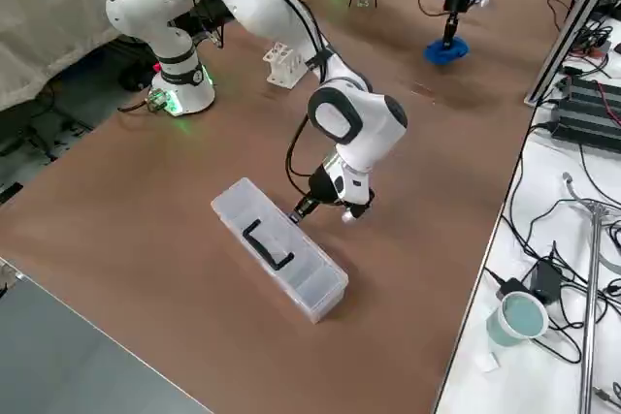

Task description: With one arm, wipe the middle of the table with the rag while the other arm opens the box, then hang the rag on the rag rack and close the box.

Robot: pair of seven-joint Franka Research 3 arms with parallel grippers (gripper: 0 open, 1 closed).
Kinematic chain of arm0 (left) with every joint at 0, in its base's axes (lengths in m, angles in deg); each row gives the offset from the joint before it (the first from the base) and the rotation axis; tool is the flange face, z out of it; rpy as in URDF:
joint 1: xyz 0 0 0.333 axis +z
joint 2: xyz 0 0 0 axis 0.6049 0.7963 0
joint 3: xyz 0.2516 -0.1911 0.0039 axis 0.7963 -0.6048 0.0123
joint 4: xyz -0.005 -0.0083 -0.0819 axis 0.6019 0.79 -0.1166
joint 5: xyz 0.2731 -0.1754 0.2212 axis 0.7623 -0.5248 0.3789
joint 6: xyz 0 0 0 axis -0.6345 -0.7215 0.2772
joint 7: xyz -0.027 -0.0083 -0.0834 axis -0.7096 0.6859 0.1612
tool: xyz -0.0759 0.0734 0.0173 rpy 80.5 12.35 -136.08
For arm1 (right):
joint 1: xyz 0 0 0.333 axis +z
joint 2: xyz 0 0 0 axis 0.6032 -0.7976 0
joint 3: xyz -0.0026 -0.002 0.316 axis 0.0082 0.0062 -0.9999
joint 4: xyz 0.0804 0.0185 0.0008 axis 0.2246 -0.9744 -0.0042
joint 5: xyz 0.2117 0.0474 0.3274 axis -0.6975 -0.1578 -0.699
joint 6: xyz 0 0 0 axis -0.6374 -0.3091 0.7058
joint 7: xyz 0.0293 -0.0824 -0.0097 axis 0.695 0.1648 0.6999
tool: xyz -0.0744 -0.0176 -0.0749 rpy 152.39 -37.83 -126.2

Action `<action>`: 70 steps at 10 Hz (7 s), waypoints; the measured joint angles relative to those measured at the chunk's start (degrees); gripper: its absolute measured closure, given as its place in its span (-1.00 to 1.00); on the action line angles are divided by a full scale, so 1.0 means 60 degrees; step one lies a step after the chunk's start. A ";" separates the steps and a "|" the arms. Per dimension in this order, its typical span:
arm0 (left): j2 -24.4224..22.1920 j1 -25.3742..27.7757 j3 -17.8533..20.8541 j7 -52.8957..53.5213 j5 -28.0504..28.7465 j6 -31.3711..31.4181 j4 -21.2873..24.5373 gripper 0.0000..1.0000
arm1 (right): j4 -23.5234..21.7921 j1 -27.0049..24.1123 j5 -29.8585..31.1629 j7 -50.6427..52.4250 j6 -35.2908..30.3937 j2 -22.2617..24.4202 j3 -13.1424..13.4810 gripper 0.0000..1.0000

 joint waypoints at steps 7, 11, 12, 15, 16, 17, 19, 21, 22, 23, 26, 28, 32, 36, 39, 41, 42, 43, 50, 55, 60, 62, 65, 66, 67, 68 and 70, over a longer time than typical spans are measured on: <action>0.1710 -0.0847 -0.0392 -0.0369 -0.0255 0.1121 -0.1585 0.67 | 0.0042 -0.0975 0.0523 0.1511 -0.0749 0.0803 0.0245 0.98; 0.1999 -0.0859 -0.0392 -0.0384 -0.0255 0.1142 -0.1650 0.67 | -0.0159 -0.2683 0.0572 0.2737 0.1265 0.0625 0.0259 0.98; 0.2057 -0.0858 -0.0390 -0.0396 -0.0256 0.1142 -0.1652 0.67 | -0.0184 -0.2838 0.0572 0.2804 0.1694 0.0453 0.0255 0.98; 0.2122 -0.0854 -0.0370 -0.0406 -0.0256 0.1142 -0.1659 0.67 | -0.0093 -0.2794 0.0573 0.3040 0.1822 0.0253 0.0064 0.98; 0.2123 -0.0847 -0.0365 -0.0410 -0.0256 0.1077 -0.1667 0.67 | 0.0106 -0.2701 0.0573 0.3138 0.1379 0.0317 -0.0147 0.97; 0.2123 -0.0835 -0.0357 -0.0413 -0.0256 0.0965 -0.1675 0.67 | 0.0441 -0.2509 0.0573 0.3165 0.0499 0.0470 -0.0416 0.96; 0.2124 -0.0745 -0.0345 -0.0436 -0.0256 0.0817 -0.1693 0.67 | 0.1008 -0.2077 0.0450 0.3168 -0.1125 0.1077 -0.1035 0.81; 0.2124 -0.0619 -0.0343 -0.0437 -0.0257 0.0785 -0.1698 0.67 | 0.1045 -0.1960 -0.0775 0.3171 -0.1448 0.1610 -0.1330 0.40; 0.2124 -0.0560 -0.0343 -0.0437 -0.0257 0.0772 -0.1700 0.67 | 0.1050 -0.1919 -0.1528 0.3174 -0.1434 0.1755 -0.1371 0.07; 0.2124 -0.0530 -0.0343 -0.0437 -0.0257 0.0754 -0.1702 0.67 | 0.1114 -0.1800 -0.2281 0.3171 -0.1396 0.1871 -0.1397 -0.26; 0.2126 -0.0529 -0.0343 -0.0438 -0.0258 0.0741 -0.1703 0.67 | 0.1669 -0.1557 -0.5980 0.3156 -0.1372 0.2145 -0.1377 -0.97; 0.2128 -0.0441 -0.0343 -0.0534 -0.0378 0.0740 -0.1705 0.67 | 0.1829 -0.1517 -0.6864 0.3168 -0.1359 0.2348 -0.1354 -0.97; 0.2131 -0.0354 -0.0364 -0.0565 -0.0566 0.0735 -0.1711 0.67 | 0.1833 -0.0766 -0.5845 0.3104 -0.0946 0.3276 -0.1373 -0.97; 0.2144 -0.0769 -0.0284 -0.0558 -0.0566 0.0758 -0.1719 0.67 | 0.0483 0.0055 -0.4739 0.2546 -0.0646 0.4996 -0.1407 -0.95; 0.2131 -0.0674 -0.0057 -0.0562 -0.0566 0.0332 -0.1853 0.67 | -0.0663 0.0640 -0.4692 0.1405 -0.0564 0.6086 -0.1430 -0.97; 0.1853 -0.0579 0.0009 -0.0565 -0.0566 -0.0529 -0.1932 0.67 | -0.0945 0.0662 -0.4715 0.1288 -0.0566 0.6258 -0.1379 -0.97; 0.1565 -0.0491 0.0043 -0.0579 -0.0566 -0.0870 -0.1859 0.67 | -0.1206 0.0641 -0.4850 0.1266 -0.0559 0.6381 -0.1324 -0.98; 0.1175 -0.0370 0.0069 -0.0580 -0.0565 -0.1196 -0.1626 0.67 | -0.1440 0.0602 -0.4976 0.1263 -0.0555 0.6558 -0.1280 -0.98; -0.5146 0.1582 0.0658 0.0904 0.1084 -0.1297 0.6355 0.67 | -0.1657 0.0489 -0.5626 0.1226 -0.0853 0.7046 -0.1100 -0.98; -0.5940 0.3474 0.0626 0.3364 0.1115 -0.1464 0.8377 0.62 | -0.1670 0.0488 -0.5635 0.1225 -0.0897 0.7046 -0.1095 -0.98; -0.4578 0.2975 0.0589 0.2940 0.1116 -0.1825 0.6801 0.68 | -0.1681 0.0486 -0.5637 0.1225 -0.0911 0.7046 -0.1089 -0.98; -0.5244 0.3781 0.0646 0.3080 0.1132 -0.3367 0.6718 0.69 | -0.1684 0.0486 -0.5637 0.1225 -0.0912 0.7047 -0.1088 -0.98; -0.6475 0.5443 0.0656 0.4214 0.2067 -0.4536 0.6990 0.69 | -0.1689 0.0485 -0.5638 0.1224 -0.0913 0.7046 -0.1087 -0.98; -0.6485 0.5713 0.0660 0.4529 0.2298 -0.4541 0.7067 0.69 | -0.1689 0.0485 -0.5638 0.1224 -0.0913 0.7046 -0.1087 -0.98; -0.6425 0.5840 0.0666 0.4704 0.2398 -0.4524 0.7090 0.67 | -0.1688 0.0485 -0.5638 0.1224 -0.0913 0.7047 -0.1087 -0.98; -0.6380 0.5985 0.0666 0.4879 0.2529 -0.4508 0.7089 0.64 | -0.1689 0.0485 -0.5639 0.1224 -0.0913 0.7047 -0.1086 -0.98; -0.6303 0.6430 0.0673 0.5501 0.2652 -0.4506 0.7088 0.63 | -0.1689 0.0485 -0.5639 0.1224 -0.0913 0.7047 -0.1086 -0.98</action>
